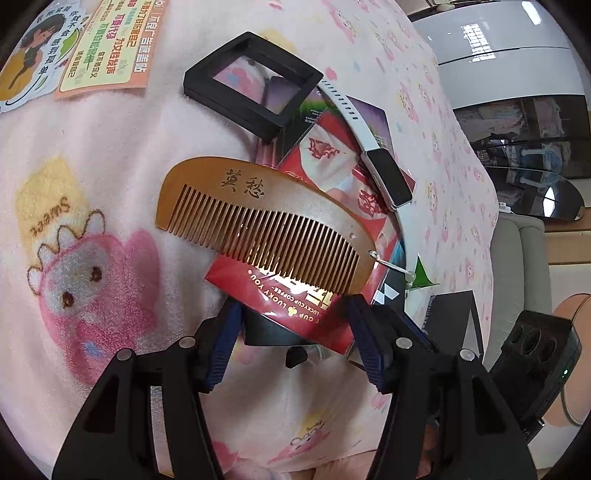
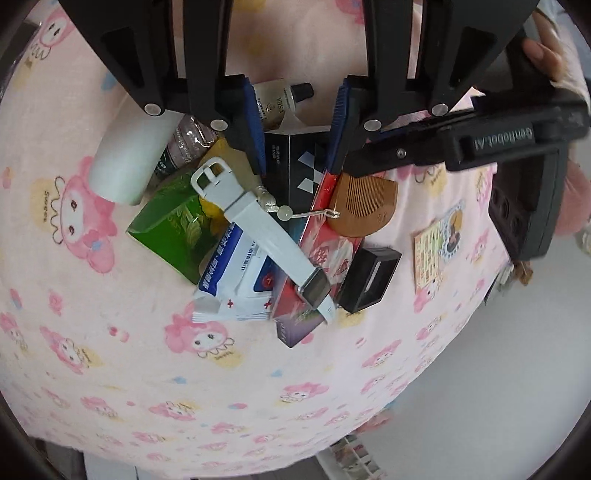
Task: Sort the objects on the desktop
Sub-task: 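Reach the right gripper into the pile toward the black Smart Devil box, then grasp the black Smart Devil box with the right gripper and pull it free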
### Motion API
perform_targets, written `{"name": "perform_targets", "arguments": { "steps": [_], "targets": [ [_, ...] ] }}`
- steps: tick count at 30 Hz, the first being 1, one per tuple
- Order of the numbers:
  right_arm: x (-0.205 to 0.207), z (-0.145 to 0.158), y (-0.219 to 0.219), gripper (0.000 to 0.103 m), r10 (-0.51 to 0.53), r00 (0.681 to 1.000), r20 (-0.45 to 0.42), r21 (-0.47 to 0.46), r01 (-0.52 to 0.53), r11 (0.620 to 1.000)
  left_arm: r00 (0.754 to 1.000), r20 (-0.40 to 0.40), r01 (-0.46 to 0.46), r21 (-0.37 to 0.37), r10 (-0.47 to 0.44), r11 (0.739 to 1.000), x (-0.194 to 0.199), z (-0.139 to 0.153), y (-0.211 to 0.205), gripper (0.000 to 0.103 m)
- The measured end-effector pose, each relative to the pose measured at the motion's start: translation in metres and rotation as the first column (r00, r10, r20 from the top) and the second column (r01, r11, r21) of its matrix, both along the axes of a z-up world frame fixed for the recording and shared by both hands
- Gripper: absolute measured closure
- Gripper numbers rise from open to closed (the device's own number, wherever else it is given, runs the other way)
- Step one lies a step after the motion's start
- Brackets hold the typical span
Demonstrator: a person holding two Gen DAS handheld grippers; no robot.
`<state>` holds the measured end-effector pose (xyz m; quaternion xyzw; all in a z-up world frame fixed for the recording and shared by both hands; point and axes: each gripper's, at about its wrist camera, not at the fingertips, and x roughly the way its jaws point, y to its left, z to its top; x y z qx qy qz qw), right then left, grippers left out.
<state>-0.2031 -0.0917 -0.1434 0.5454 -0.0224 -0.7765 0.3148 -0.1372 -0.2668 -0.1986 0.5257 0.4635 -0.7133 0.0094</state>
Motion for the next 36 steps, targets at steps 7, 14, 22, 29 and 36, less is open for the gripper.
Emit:
{"name": "perform_targets", "arguments": {
  "steps": [7,14,22,29,36],
  "targets": [
    [0.014,0.027,0.027,0.076,-0.029,0.998,-0.06,-0.039,0.027,0.999,0.994,-0.08,0.069,-0.013,-0.07,0.998,0.002,0.027,0.03,0.043],
    [0.047,0.055,0.094,0.076,-0.09,0.992,-0.094,-0.075,0.083,0.994,0.967,-0.136,0.21,-0.057,-0.216,0.976,0.0,0.056,0.093,0.043],
    [0.073,0.053,0.155,0.077,-0.173,0.978,-0.114,-0.045,0.169,0.985,0.94,-0.1,0.322,-0.064,-0.327,0.944,-0.003,0.05,0.151,0.041],
    [0.095,0.035,0.178,0.078,-0.187,0.977,-0.104,-0.033,0.184,0.982,0.907,-0.045,0.408,-0.151,-0.419,0.9,-0.005,0.047,0.181,0.035],
    [0.098,0.008,0.195,0.083,-0.215,0.976,-0.027,-0.051,0.214,0.976,0.927,0.06,0.366,-0.346,-0.369,0.864,-0.01,0.044,0.184,0.039]
  ]
}}
